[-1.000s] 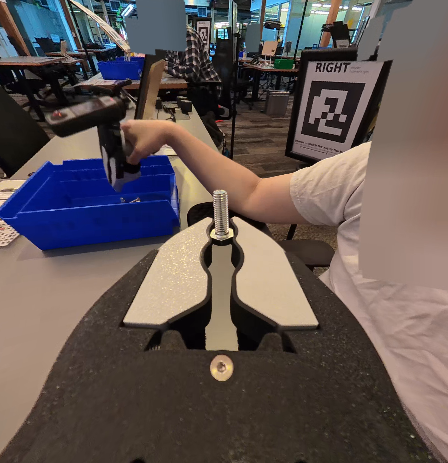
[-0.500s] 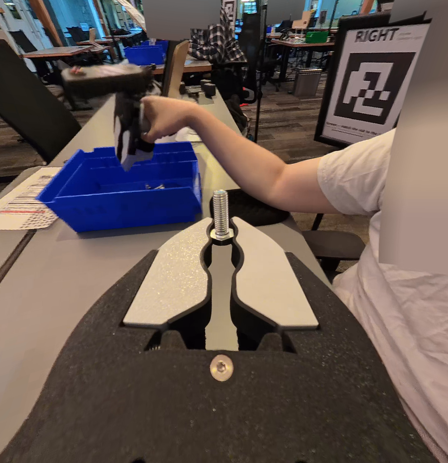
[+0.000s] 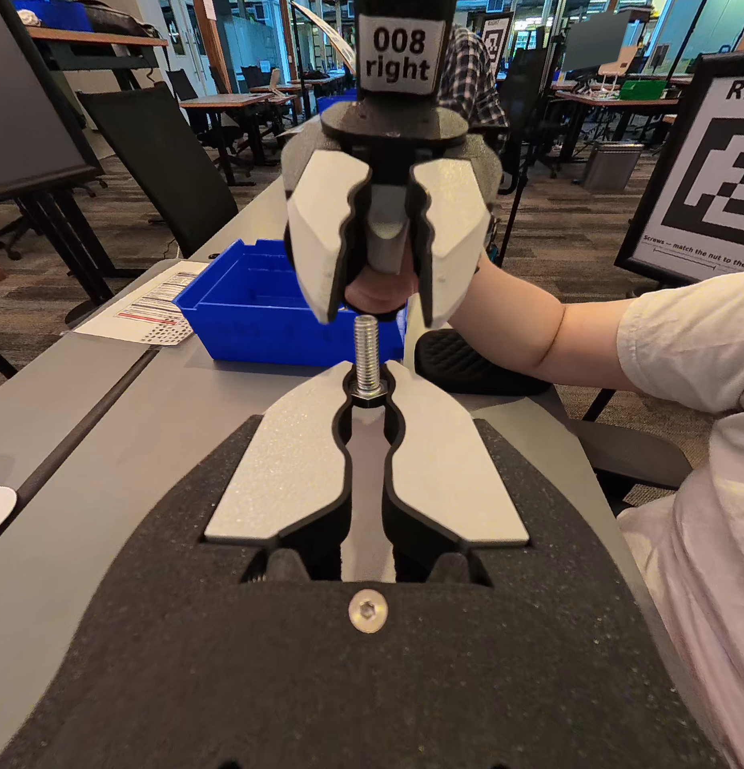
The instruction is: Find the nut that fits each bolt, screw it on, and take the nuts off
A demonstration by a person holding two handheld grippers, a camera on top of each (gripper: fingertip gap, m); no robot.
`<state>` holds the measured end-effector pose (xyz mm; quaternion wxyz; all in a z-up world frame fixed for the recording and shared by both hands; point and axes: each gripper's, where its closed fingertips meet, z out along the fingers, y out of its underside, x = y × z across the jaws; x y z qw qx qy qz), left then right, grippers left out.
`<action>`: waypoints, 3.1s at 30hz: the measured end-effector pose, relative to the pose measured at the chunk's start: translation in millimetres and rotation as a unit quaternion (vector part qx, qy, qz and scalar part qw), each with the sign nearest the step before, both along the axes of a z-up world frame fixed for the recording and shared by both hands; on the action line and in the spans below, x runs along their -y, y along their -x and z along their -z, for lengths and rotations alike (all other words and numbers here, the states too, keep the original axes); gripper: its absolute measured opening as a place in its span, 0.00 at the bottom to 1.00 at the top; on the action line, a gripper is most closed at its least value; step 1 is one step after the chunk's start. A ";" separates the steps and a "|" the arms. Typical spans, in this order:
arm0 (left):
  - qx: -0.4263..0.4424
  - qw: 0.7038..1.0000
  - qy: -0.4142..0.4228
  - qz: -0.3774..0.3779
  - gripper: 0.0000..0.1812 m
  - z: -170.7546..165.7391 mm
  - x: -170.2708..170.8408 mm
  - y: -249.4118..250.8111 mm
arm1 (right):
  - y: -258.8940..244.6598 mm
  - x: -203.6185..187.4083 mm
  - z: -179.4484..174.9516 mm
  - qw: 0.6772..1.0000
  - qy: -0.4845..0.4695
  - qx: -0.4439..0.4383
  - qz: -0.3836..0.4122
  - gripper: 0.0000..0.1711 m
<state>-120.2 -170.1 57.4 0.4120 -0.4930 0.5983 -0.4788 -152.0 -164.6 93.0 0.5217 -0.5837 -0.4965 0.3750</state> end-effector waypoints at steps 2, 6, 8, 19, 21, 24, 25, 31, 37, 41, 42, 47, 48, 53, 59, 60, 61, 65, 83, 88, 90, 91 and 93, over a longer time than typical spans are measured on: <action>-0.004 1.000 -0.007 0.004 0.05 1.3 2.0 0.0 | 4.0 -0.6 4.8 1.000 0.002 0.002 -0.005 0.06; 0.004 1.000 -0.008 0.010 0.08 0.1 5.5 -1.7 | 1.4 -2.0 3.0 1.000 0.017 -0.015 -0.016 0.04; 0.007 1.000 -0.007 0.009 0.10 -0.4 4.9 -1.9 | -1.0 -2.5 0.1 0.999 0.021 -0.025 -0.018 0.04; -0.026 0.999 -0.010 -0.045 0.20 4.8 -21.9 4.1 | -238.9 -57.5 44.6 0.882 0.087 0.234 0.401 0.04; -0.031 0.998 -0.016 -0.052 0.20 4.8 -25.7 5.8 | -316.0 -41.1 90.1 0.799 0.199 0.305 0.479 0.04; -0.032 0.998 -0.020 -0.058 0.19 2.9 -29.4 8.4 | -362.4 -16.7 143.5 0.753 0.342 0.298 0.477 0.04; -0.031 0.998 -0.020 -0.059 0.19 2.1 -29.9 9.3 | -370.5 -11.8 155.7 0.742 0.371 0.294 0.474 0.04; -0.040 0.997 -0.024 -0.059 0.19 5.1 -31.5 9.9 | -391.5 22.6 208.7 0.667 0.477 0.364 0.441 0.04; -0.057 0.997 -0.027 -0.049 0.18 12.9 -26.4 6.8 | -402.4 30.8 229.4 0.632 0.511 0.382 0.440 0.05; -0.060 0.996 -0.041 -0.049 0.18 12.8 -24.7 7.5 | -397.9 16.4 215.3 0.664 0.476 0.355 0.455 0.13; -0.060 0.996 -0.041 -0.048 0.18 12.5 -24.2 7.5 | -393.2 14.2 210.3 0.679 0.460 0.355 0.448 0.13; -0.063 0.996 -0.039 -0.044 0.17 14.0 -22.6 7.5 | -365.6 25.9 207.1 0.713 0.452 0.379 0.380 0.13; -0.064 0.996 -0.040 -0.043 0.17 14.2 -22.0 7.3 | -365.6 28.8 210.8 0.708 0.455 0.390 0.373 0.13; -0.066 0.996 -0.047 -0.040 0.17 13.7 -19.7 7.9 | -364.4 30.3 228.9 0.701 0.478 0.398 0.350 0.09; -0.066 0.996 -0.046 -0.040 0.16 13.1 -19.9 8.6 | -351.4 22.8 231.6 0.734 0.462 0.381 0.319 0.12; -0.066 0.996 -0.045 -0.040 0.16 13.1 -19.9 8.6 | -350.4 21.7 232.0 0.737 0.459 0.382 0.317 0.12; -0.066 0.996 -0.045 -0.040 0.16 13.1 -19.7 8.5 | -349.1 20.7 232.4 0.739 0.458 0.381 0.314 0.12; -0.068 0.996 -0.046 -0.038 0.16 14.1 -18.6 8.0 | -350.0 16.4 236.5 0.737 0.453 0.392 0.313 0.07; -0.077 0.995 -0.050 -0.036 0.16 19.2 -16.5 5.2 | -345.8 -107.5 205.2 0.805 0.277 0.257 0.458 0.06; -0.078 0.995 -0.047 -0.036 0.16 20.8 -16.7 4.2 | -341.9 -112.8 227.1 0.783 0.277 0.318 0.457 0.06; -0.079 0.995 -0.049 -0.035 0.16 20.7 -16.2 4.4 | -344.0 -106.8 234.4 0.772 0.294 0.335 0.453 0.06; -0.079 0.995 -0.050 -0.035 0.16 20.4 -15.8 4.5 | -345.0 -104.8 235.4 0.770 0.299 0.335 0.453 0.06; -0.079 0.995 -0.050 -0.032 0.15 19.9 -14.8 4.8 | -346.1 -99.8 236.4 0.768 0.316 0.329 0.450 0.07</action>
